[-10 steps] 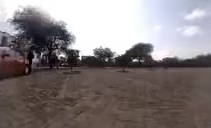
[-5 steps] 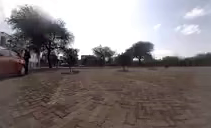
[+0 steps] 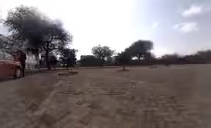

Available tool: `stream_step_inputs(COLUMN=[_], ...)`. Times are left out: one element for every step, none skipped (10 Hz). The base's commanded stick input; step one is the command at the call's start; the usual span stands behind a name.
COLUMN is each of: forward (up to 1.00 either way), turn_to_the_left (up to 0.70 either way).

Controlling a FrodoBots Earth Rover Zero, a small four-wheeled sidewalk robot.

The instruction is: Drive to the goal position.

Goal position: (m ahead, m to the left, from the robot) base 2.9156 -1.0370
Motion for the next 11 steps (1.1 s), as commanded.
stream_step_inputs(forward=[0.70,0.70,0.70,0.70,0.70,0.70,0.70,0.70,0.70,0.70,0.70], turn_to_the_left=[0.00,0.00,0.00,0.00,0.00,0.00,0.00,0.00,0.00,0.00,0.00])
